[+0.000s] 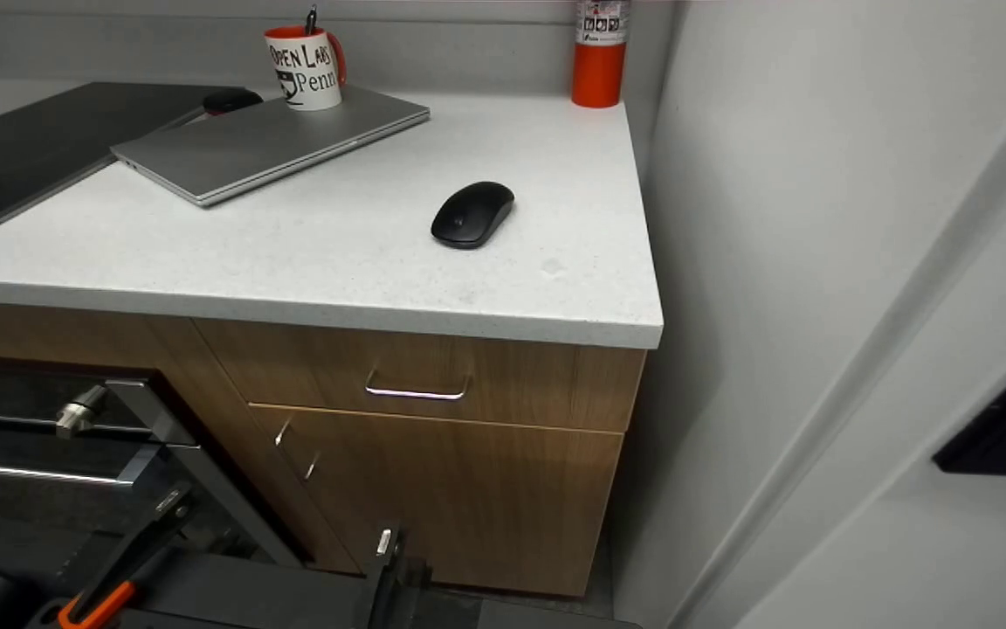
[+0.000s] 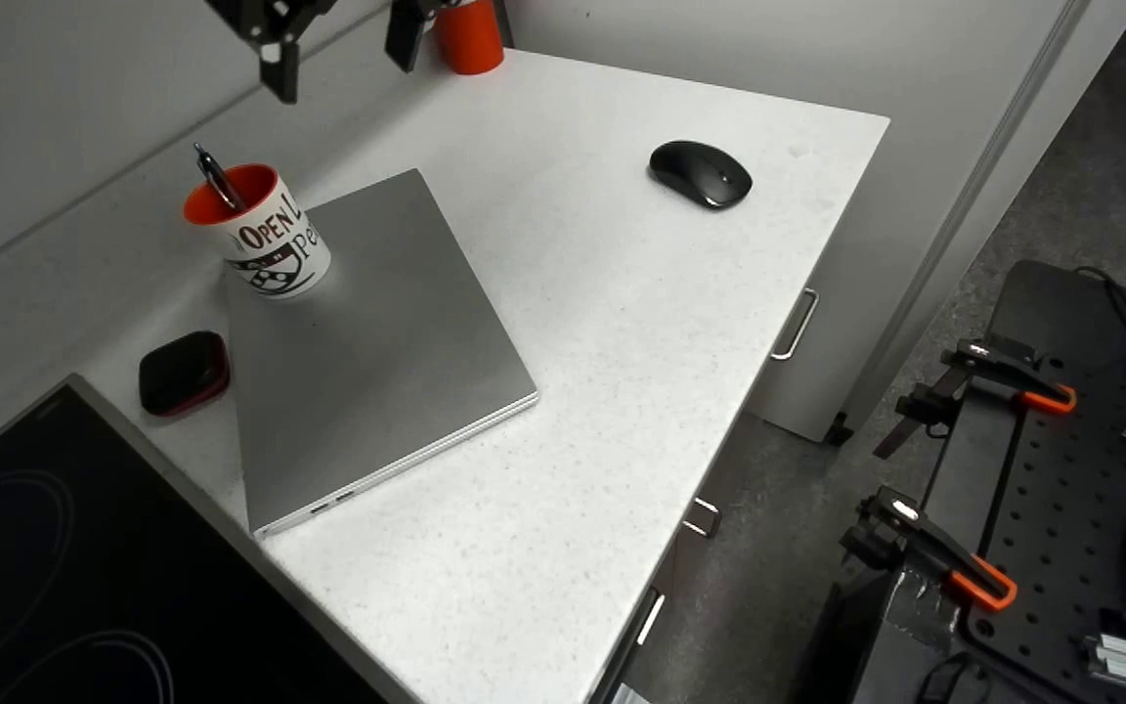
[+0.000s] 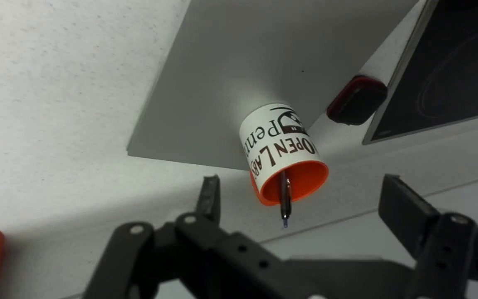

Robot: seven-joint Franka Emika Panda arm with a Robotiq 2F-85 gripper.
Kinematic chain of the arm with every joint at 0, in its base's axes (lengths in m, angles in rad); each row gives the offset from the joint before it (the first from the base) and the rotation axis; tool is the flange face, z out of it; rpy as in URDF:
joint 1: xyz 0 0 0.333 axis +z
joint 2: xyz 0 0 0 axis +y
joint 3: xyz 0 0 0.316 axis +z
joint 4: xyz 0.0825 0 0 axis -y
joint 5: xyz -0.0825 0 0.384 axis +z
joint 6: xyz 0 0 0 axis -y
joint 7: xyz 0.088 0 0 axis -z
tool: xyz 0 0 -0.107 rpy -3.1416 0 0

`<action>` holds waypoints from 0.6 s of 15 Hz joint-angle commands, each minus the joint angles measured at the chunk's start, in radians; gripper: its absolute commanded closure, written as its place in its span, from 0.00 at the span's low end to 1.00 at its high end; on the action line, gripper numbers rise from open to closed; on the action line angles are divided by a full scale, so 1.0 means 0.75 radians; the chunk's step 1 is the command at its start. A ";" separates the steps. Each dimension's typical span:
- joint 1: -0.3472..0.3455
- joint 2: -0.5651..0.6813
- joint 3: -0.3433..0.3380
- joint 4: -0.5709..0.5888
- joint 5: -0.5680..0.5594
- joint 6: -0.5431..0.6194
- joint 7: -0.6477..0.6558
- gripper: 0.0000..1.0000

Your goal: Remove the black pen from the white cup

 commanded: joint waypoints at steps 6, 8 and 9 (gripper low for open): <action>-0.035 0.123 0.071 0.131 -0.013 0.000 0.020 0.00; -0.007 0.174 0.054 0.173 0.063 0.023 -0.021 0.00; -0.008 0.212 0.062 0.202 0.086 0.045 -0.026 0.00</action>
